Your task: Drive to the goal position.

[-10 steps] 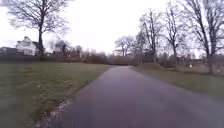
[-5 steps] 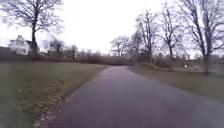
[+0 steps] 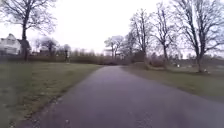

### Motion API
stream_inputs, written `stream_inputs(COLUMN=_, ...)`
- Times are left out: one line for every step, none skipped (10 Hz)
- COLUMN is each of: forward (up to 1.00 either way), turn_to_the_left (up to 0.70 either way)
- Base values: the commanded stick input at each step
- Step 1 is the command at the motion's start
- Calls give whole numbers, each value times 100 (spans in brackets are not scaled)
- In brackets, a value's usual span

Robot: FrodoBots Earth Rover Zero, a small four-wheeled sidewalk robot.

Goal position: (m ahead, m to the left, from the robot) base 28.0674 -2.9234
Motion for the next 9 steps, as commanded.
stream_inputs(forward=100, turn_to_the_left=0)
stream_inputs(forward=100, turn_to_the_left=0)
stream_inputs(forward=100, turn_to_the_left=0)
stream_inputs(forward=100, turn_to_the_left=0)
stream_inputs(forward=100, turn_to_the_left=0)
stream_inputs(forward=100, turn_to_the_left=0)
stream_inputs(forward=100, turn_to_the_left=0)
stream_inputs(forward=100, turn_to_the_left=0)
stream_inputs(forward=100, turn_to_the_left=0)
